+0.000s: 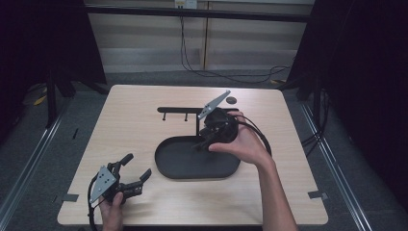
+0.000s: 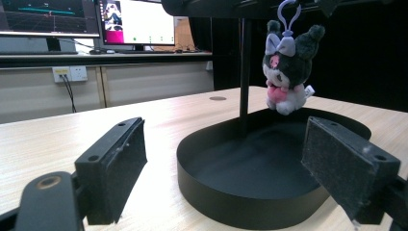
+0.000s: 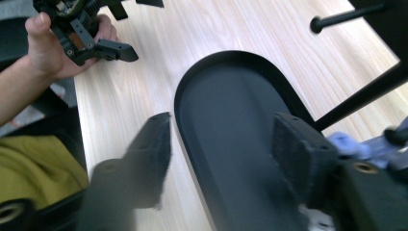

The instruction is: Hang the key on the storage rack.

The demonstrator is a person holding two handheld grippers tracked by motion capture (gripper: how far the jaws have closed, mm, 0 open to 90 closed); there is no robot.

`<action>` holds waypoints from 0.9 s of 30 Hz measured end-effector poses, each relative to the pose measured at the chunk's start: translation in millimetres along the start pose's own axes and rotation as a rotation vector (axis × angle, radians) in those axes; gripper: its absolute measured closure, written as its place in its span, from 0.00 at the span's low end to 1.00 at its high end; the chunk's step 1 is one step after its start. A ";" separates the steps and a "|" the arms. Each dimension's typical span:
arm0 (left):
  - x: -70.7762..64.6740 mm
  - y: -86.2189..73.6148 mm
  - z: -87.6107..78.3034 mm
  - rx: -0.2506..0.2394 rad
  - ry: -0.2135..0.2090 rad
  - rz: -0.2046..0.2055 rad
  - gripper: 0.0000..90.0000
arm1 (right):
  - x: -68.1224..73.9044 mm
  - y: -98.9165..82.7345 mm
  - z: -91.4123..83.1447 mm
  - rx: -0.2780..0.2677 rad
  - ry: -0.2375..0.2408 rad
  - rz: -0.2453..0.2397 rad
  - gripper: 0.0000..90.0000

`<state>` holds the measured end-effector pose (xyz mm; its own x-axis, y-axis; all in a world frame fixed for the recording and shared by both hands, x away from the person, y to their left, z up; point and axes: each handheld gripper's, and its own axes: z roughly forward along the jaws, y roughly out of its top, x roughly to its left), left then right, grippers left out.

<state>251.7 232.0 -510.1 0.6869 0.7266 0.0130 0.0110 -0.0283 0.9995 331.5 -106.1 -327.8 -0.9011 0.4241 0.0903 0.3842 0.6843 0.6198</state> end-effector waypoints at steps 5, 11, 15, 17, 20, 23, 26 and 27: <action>-0.9 -0.2 -0.4 -0.001 0.015 -0.009 0.17 | 7.6 -25.3 3.2 -0.088 -0.037 0.020 0.32; -0.9 -0.1 -0.3 -0.003 0.016 -0.007 0.17 | 14.5 -50.1 7.0 -0.150 -0.088 0.073 0.25; -0.9 -0.1 -0.3 -0.001 0.016 -0.006 0.17 | 18.9 -70.5 11.8 -0.238 -0.103 0.098 0.20; -0.9 -0.1 -0.3 -0.002 0.016 -0.006 0.17 | 19.4 -80.8 15.2 -0.285 -0.112 0.114 0.17; -0.9 -0.1 -0.3 -0.001 0.016 -0.006 0.17 | 21.8 -94.4 20.9 -0.318 -0.129 0.127 0.16; -0.9 -0.1 -0.3 -0.002 0.016 -0.006 0.17 | 24.4 -109.6 29.0 -0.338 -0.169 0.153 0.15; -1.0 -0.1 -0.3 -0.002 0.016 -0.006 0.17 | 26.0 -127.4 37.3 -0.400 -0.226 0.200 0.15; -1.0 -0.1 -0.3 -0.002 0.016 -0.006 0.17 | 27.1 -134.4 41.2 -0.416 -0.253 0.211 0.15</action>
<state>250.8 231.4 -510.2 0.6754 0.7374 0.0074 0.0137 -0.0225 0.9997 263.7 -162.2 -440.8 -0.7162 0.6924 0.0870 0.3933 0.2975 0.8699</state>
